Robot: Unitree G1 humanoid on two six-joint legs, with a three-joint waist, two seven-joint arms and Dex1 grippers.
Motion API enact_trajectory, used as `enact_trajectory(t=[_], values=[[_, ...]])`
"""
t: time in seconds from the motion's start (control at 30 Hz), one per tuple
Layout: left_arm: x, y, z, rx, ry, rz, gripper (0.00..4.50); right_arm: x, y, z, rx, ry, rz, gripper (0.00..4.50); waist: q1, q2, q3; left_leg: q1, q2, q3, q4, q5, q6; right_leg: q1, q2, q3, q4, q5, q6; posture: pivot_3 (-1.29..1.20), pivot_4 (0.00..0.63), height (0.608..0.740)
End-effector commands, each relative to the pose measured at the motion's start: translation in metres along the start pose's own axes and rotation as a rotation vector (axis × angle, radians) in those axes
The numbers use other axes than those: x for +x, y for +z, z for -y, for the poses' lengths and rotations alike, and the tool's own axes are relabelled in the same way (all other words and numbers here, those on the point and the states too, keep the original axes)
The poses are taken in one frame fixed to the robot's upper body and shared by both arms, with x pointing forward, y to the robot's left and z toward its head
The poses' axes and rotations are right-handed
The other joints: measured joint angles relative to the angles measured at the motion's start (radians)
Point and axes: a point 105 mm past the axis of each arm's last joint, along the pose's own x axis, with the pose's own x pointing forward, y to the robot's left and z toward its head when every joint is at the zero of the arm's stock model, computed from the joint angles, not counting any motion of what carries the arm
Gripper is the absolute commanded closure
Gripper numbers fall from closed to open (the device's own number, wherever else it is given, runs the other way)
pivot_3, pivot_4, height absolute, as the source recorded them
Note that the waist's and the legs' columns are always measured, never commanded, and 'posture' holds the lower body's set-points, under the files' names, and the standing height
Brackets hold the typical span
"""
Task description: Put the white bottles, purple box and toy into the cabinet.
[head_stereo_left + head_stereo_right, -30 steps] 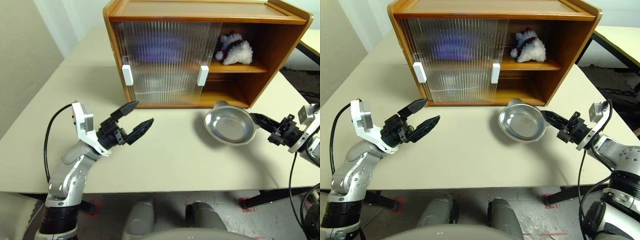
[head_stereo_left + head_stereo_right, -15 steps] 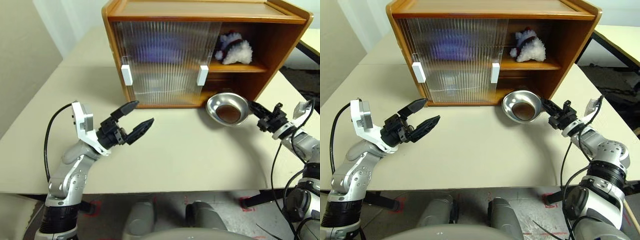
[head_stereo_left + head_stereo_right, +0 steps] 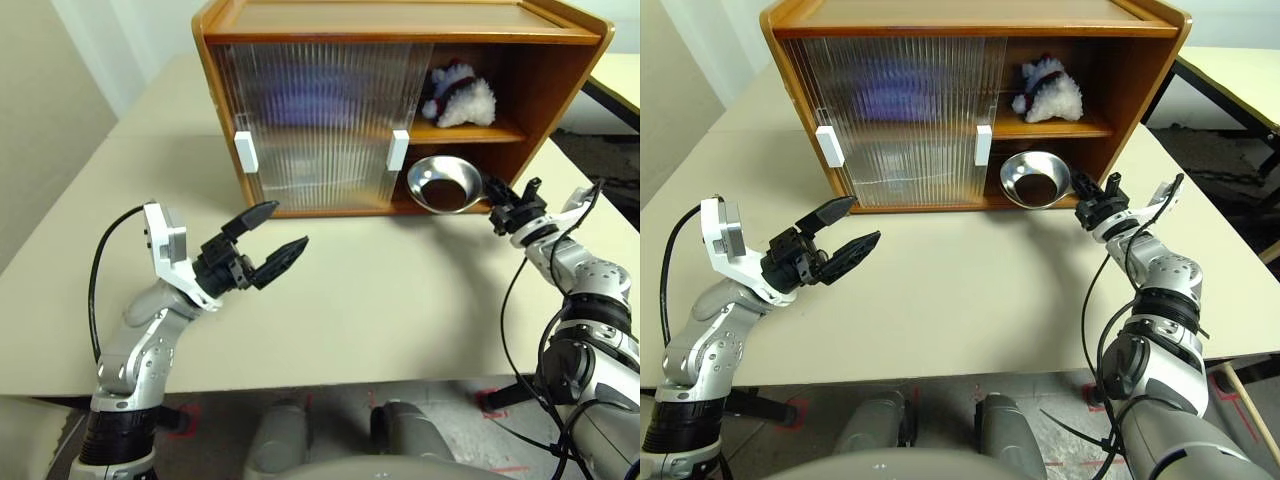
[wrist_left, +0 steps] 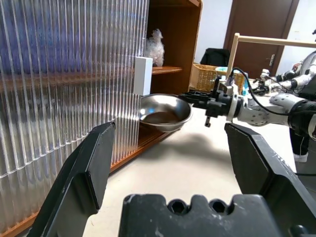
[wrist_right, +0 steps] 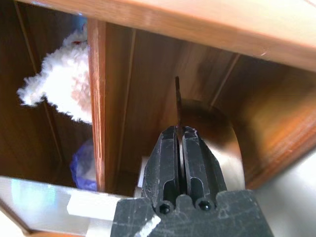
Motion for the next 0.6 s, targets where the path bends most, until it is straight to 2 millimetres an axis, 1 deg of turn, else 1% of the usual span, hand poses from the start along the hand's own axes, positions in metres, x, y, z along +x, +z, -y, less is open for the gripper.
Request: enact_trajectory(t=[0.03, 0.17, 0.37, 0.6], values=[[0.001, -0.002, -0.001, 0.006, -0.007, -0.014, 0.0, 0.01, -0.002, 0.003, 0.012, -0.03, 0.041, 4.49, 0.0, 0.0, 0.0, 0.0, 0.0, 0.0, 0.0, 0.0, 0.0, 0.0, 0.0, 0.0, 0.0, 0.0, 0.0, 0.22, 0.0, 0.74], [0.001, -0.001, 0.0, 0.007, -0.002, -0.012, 0.0, 0.02, -0.007, 0.008, 0.007, -0.069, 0.066, 4.49, 0.0, 0.0, 0.0, 0.0, 0.0, 0.0, 0.0, 0.0, 0.0, 0.0, 0.0, 0.0, 0.0, 0.0, 0.0, 0.22, 0.001, 0.74], [0.001, -0.002, 0.0, 0.006, 0.003, -0.008, 0.0, 0.037, -0.01, 0.012, 0.028, -0.129, 0.156, 4.49, 0.0, 0.0, 0.0, 0.0, 0.0, 0.0, 0.0, 0.0, 0.0, -0.002, 0.0, 0.0, 0.0, 0.001, -0.001, 0.23, 0.002, 0.74], [0.001, -0.001, 0.0, 0.011, 0.009, -0.003, 0.0, 0.047, -0.02, 0.015, 0.071, -0.156, 0.193, 4.49, 0.002, 0.0, 0.0, 0.0, 0.0, 0.0, -0.001, 0.0, 0.0, -0.003, 0.0, 0.0, 0.001, 0.002, -0.002, 0.24, 0.001, 0.74]])
